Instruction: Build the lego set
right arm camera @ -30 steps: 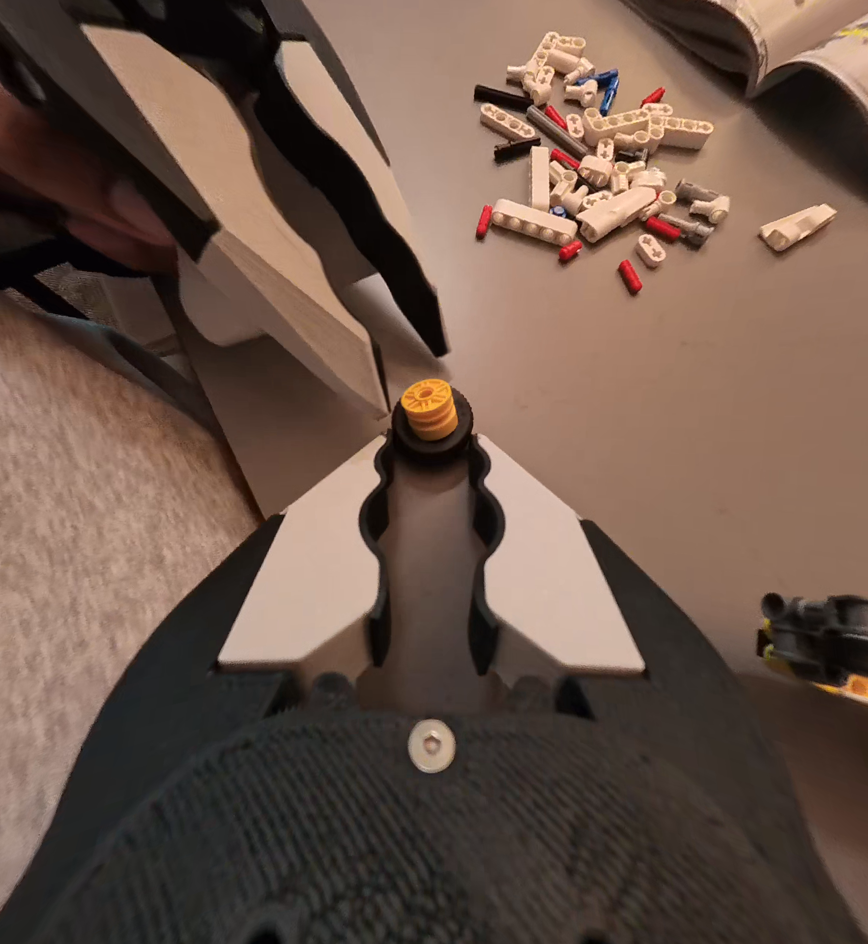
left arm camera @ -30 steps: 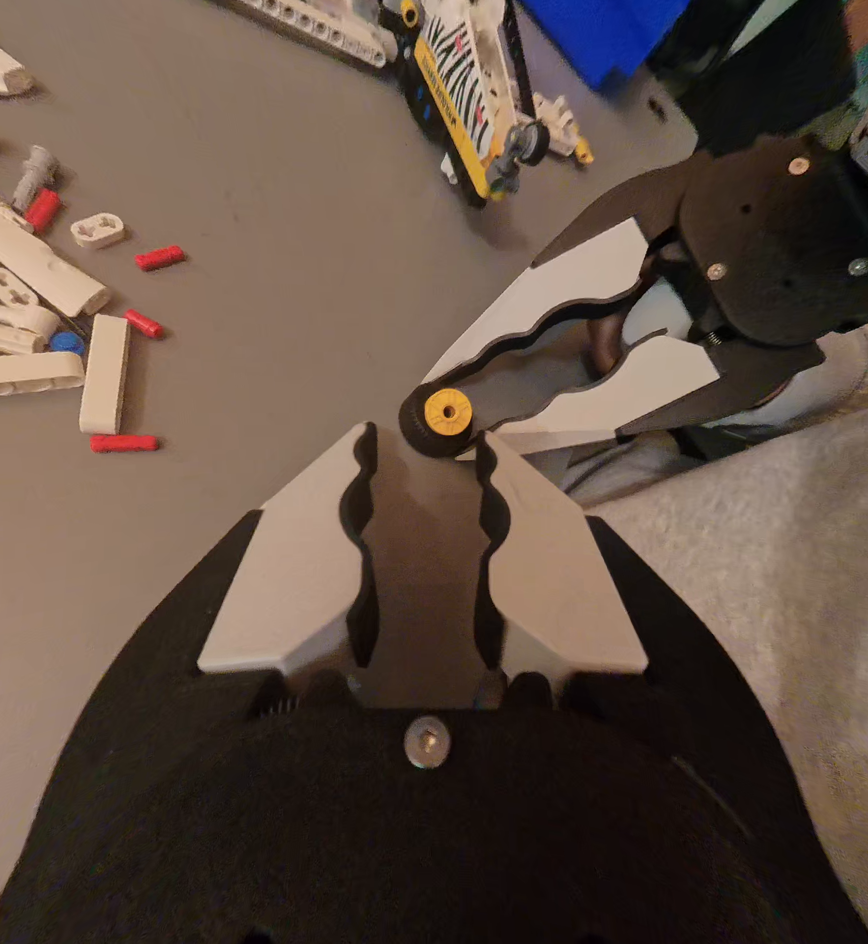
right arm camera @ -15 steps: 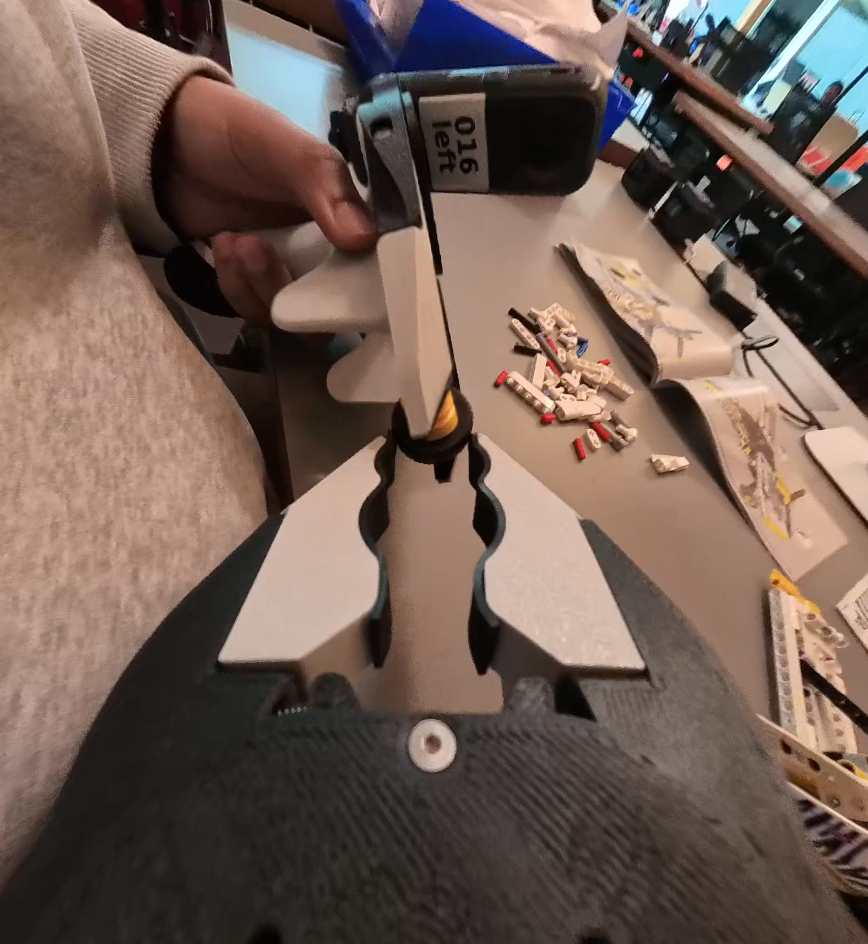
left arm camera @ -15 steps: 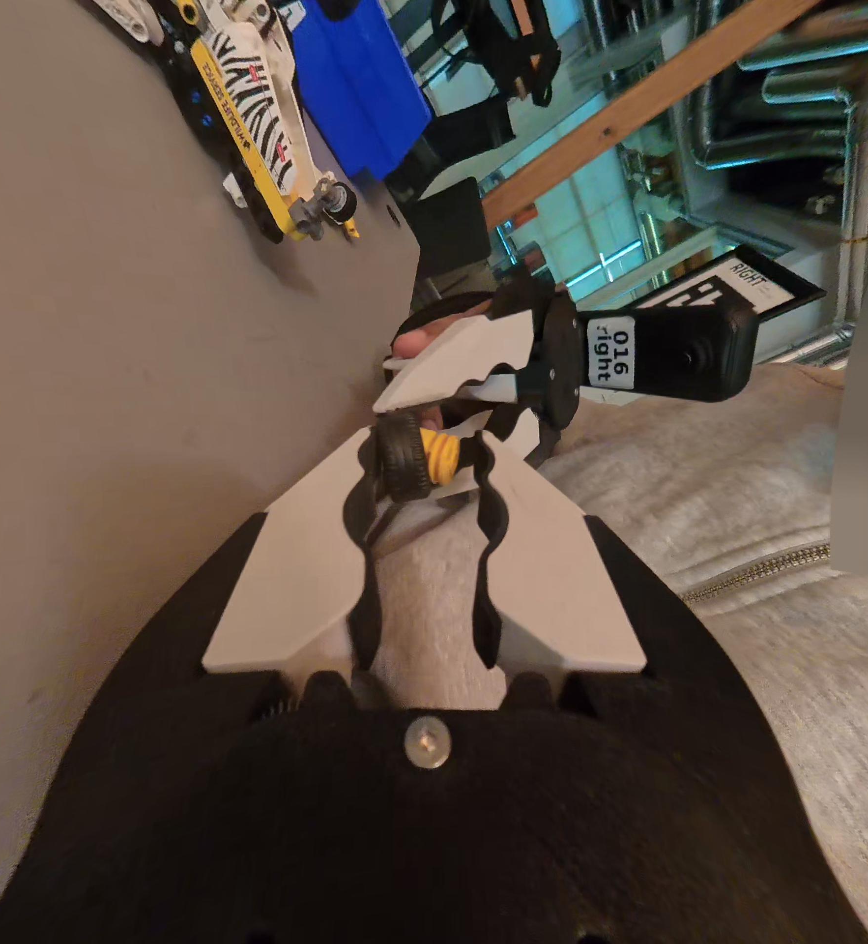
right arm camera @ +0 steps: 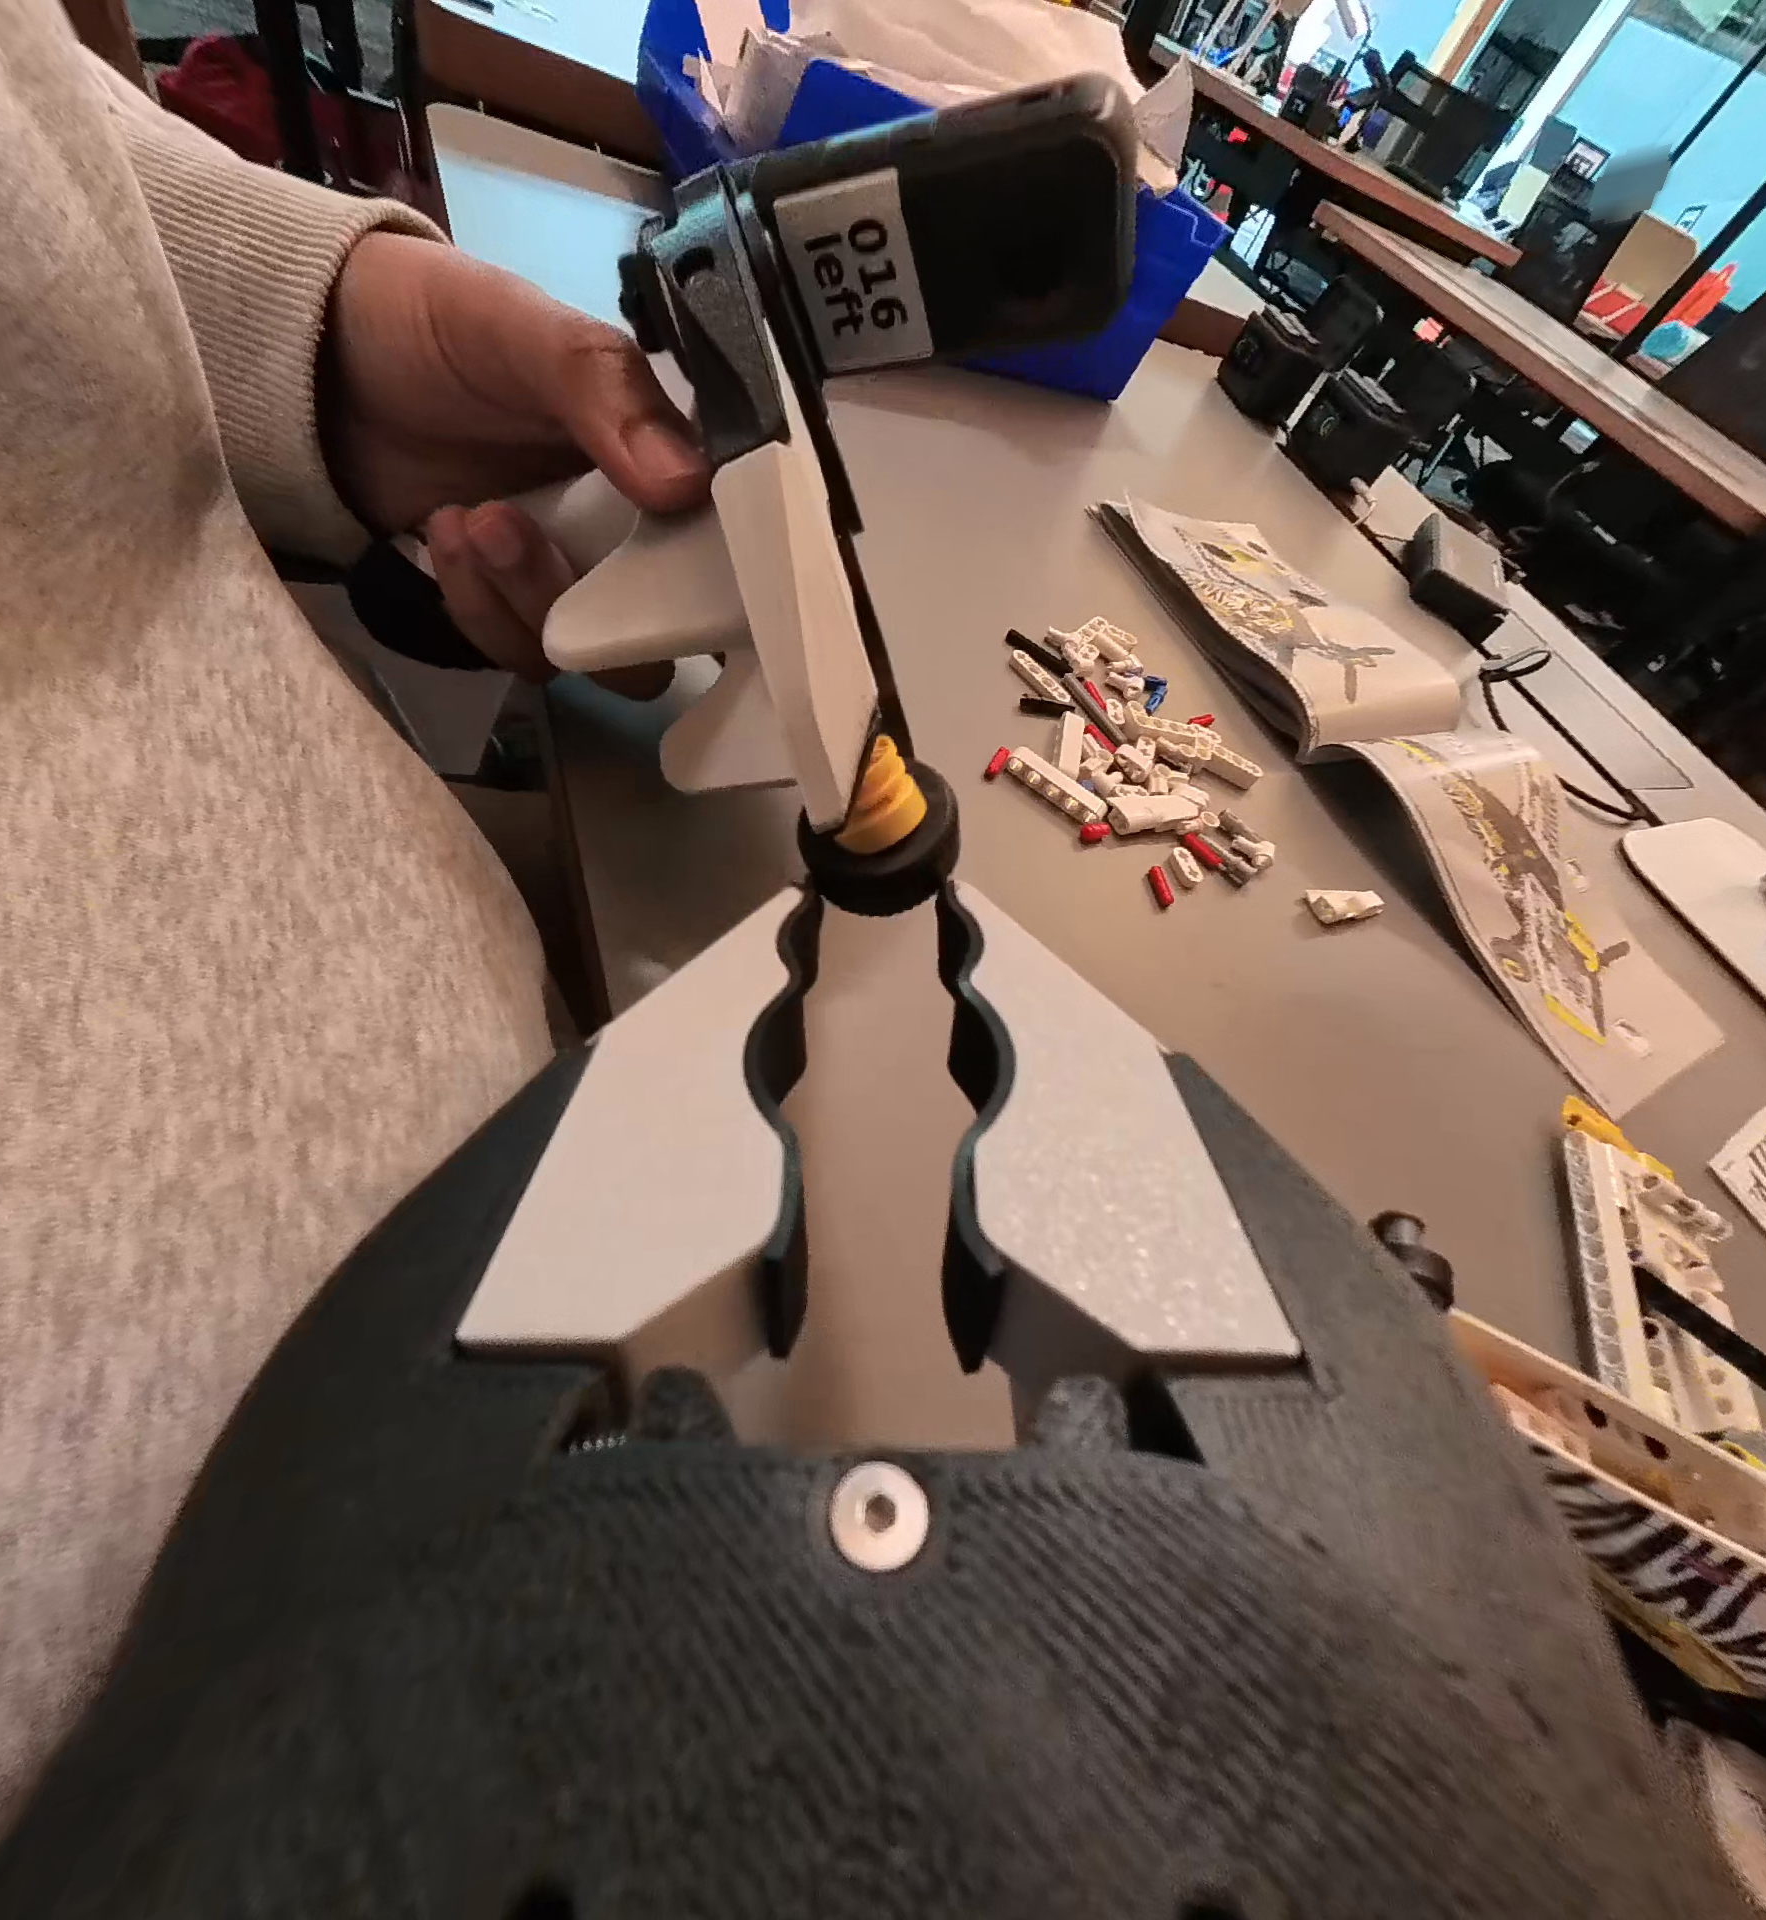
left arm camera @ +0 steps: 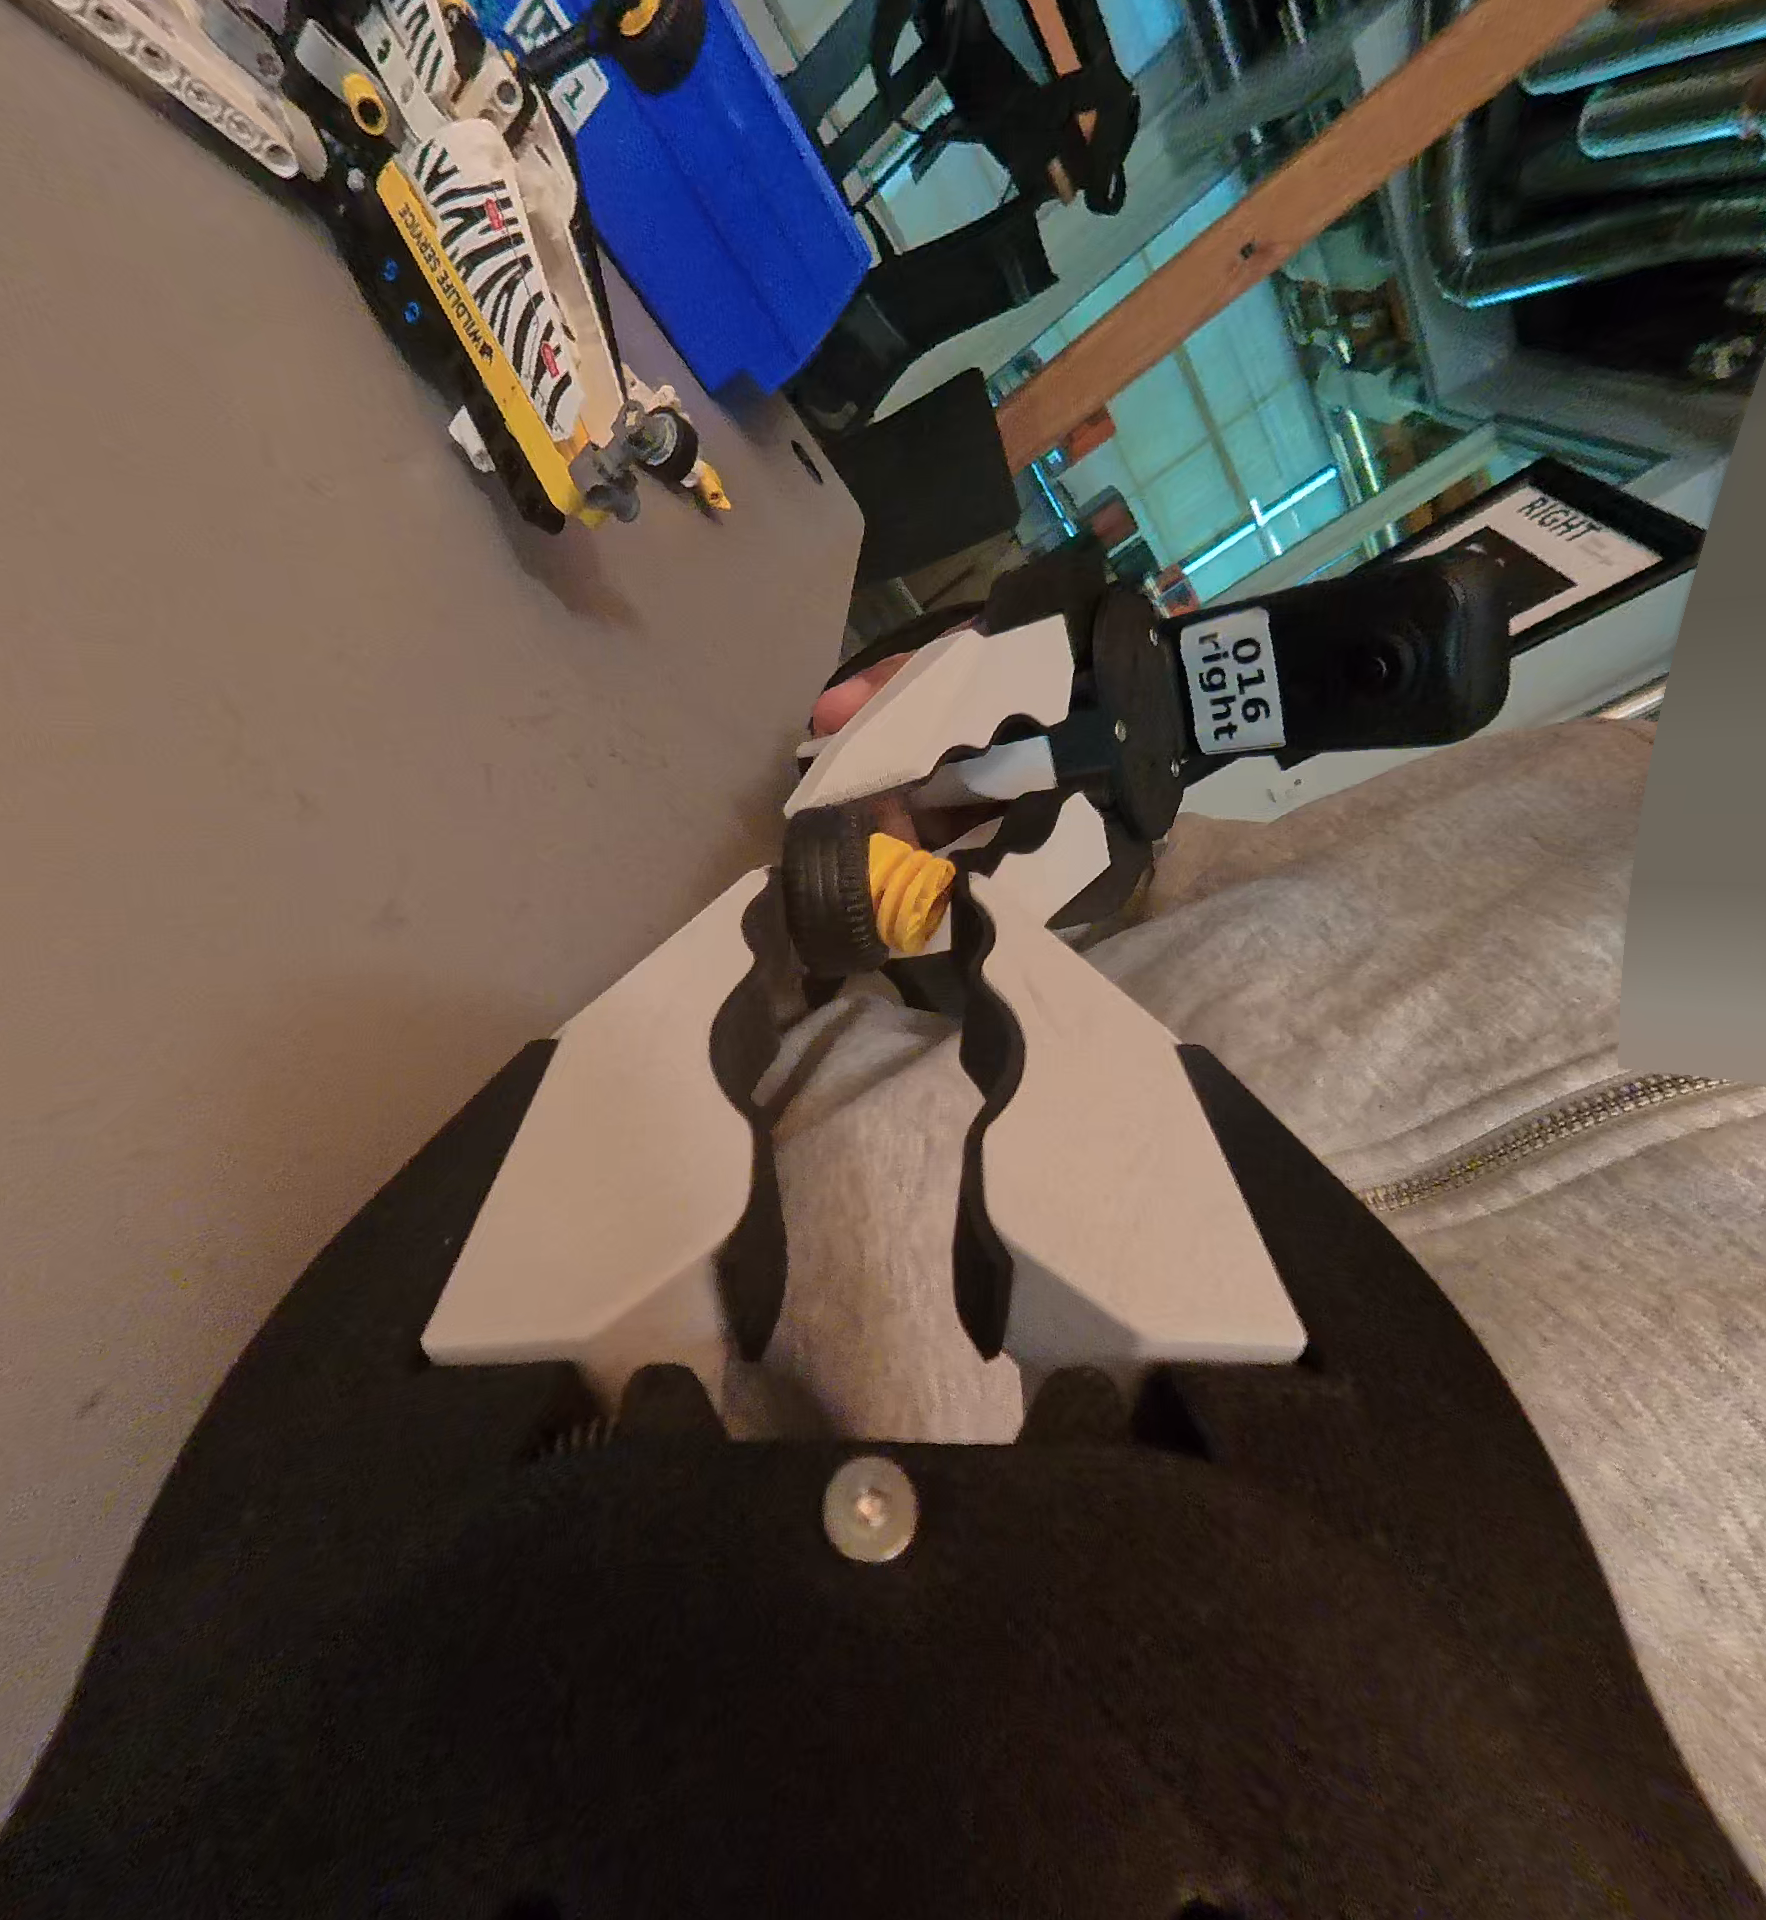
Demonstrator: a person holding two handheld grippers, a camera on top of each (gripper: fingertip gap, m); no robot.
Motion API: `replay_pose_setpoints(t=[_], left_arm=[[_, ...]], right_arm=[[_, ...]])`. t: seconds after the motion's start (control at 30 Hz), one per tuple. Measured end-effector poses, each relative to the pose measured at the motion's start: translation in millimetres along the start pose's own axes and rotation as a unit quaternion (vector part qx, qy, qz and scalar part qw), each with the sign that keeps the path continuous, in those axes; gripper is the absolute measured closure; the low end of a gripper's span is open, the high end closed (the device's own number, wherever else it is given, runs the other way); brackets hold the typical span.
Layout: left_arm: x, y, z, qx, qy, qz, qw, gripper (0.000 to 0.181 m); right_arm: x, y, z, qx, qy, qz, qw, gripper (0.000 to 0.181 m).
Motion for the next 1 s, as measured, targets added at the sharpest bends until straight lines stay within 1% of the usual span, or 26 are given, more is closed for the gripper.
replay_pose_setpoints(t=[0.07,0.13,0.23,0.3,0.37,0.47,0.57,0.73,0.87,1.0], left_arm=[[1,-1,-1,0.001,-0.01,0.002,1.0,0.151],[3,-2,-3,0.007,-0.02,0.006,1.0,0.152],[4,-4,-4,0.009,-0.044,0.006,0.999,0.152],[6,-6,-4,0.004,-0.062,0.007,0.998,0.152],[9,-8,-5,0.004,-0.075,0.018,0.997,0.152],[11,-11,-6,-0.003,-0.088,0.029,0.996,0.152],[11,-12,-6,-0.008,-0.089,0.034,0.995,0.152],[9,-14,-6,-0.007,-0.079,0.046,0.996,0.153],[8,-15,-3,-0.028,-0.081,0.043,0.995,0.153],[10,-15,-1,-0.042,-0.093,0.03,0.994,0.155]], right_arm=[[2,1,0,0.003,-0.024,-0.004,1.0,0.16],[5,2,2,0.005,-0.073,-0.013,0.997,0.161],[16,5,3,0.012,-0.159,-0.025,0.987,0.145],[23,7,3,0.023,-0.224,-0.047,0.973,0.144],[26,7,5,0.033,-0.285,-0.082,0.955,0.148],[28,7,8,0.037,-0.345,-0.125,0.929,0.15],[27,6,11,0.038,-0.381,-0.16,0.91,0.155],[30,6,16,0.042,-0.426,-0.189,0.884,0.154],[29,5,18,0.03,-0.43,-0.206,0.879,0.156],[28,5,18,0.02,-0.418,-0.209,0.884,0.158]])
Point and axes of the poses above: each gripper's, where its closed fingertips meet, y back along the fingers, z out of its underside, x = y × z across the jaws, the point moved 9 cm from there along y, back along the fingers, and after that the axes turned 12 degrees about z, right-handed, at the moved point
